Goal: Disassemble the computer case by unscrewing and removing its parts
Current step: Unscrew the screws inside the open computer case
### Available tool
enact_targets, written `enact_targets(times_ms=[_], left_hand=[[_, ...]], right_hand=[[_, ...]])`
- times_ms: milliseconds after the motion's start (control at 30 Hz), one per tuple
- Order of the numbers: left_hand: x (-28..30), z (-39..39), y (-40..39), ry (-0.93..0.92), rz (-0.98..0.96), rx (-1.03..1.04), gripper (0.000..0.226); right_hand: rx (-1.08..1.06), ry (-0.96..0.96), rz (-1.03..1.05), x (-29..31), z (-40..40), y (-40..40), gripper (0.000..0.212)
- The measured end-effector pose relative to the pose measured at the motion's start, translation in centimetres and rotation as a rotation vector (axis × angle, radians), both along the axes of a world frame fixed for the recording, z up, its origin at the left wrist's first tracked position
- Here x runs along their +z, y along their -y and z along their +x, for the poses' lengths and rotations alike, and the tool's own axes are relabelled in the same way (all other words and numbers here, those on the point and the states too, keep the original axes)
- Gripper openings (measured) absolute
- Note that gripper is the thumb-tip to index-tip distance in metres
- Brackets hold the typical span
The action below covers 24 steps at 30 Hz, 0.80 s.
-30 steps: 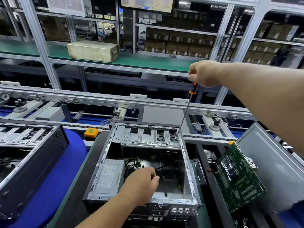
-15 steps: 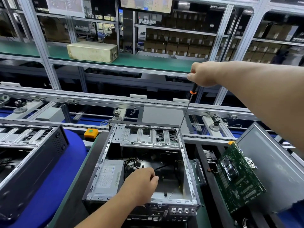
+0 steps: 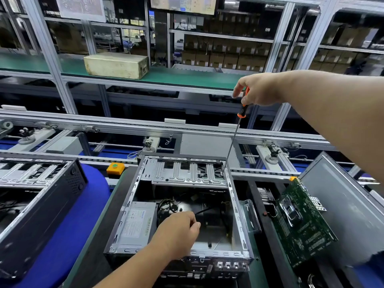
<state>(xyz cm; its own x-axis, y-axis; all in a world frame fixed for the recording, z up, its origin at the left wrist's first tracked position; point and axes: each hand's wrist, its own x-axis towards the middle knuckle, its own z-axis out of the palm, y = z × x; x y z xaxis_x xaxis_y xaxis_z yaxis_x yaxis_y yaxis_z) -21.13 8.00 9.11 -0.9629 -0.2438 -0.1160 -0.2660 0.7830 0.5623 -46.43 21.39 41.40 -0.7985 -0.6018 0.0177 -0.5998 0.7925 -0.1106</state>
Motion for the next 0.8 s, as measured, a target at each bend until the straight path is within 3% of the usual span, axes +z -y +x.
enact_targets(times_ms=[167,267,400,500,667,800], left_hand=[[0.1,0.0,-0.1,0.001,-0.010,-0.003,0.029],[0.1,0.1,-0.1,-0.001,-0.012,-0.001,0.029],[0.0,0.1,-0.1,0.000,-0.010,0.001,0.030],[0.0,0.1,-0.1,0.004,0.002,0.004,0.030],[0.0,0.2,-0.1,-0.002,0.004,0.016,0.030],[0.1,0.2,-0.2,0.000,0.013,0.015,0.030]], right_hand=[[0.019,0.071,-0.021,0.1,0.3,0.4,0.029],[0.015,-0.087,0.146,0.0,0.7,0.7,0.021],[-0.015,-0.293,0.310,-0.3,0.7,0.9,0.052],[-0.007,-0.303,0.262,-0.5,0.5,1.0,0.041],[0.024,-0.126,0.061,-0.7,0.2,0.9,0.008],[0.032,-0.077,0.037,-0.3,0.0,0.6,0.007]])
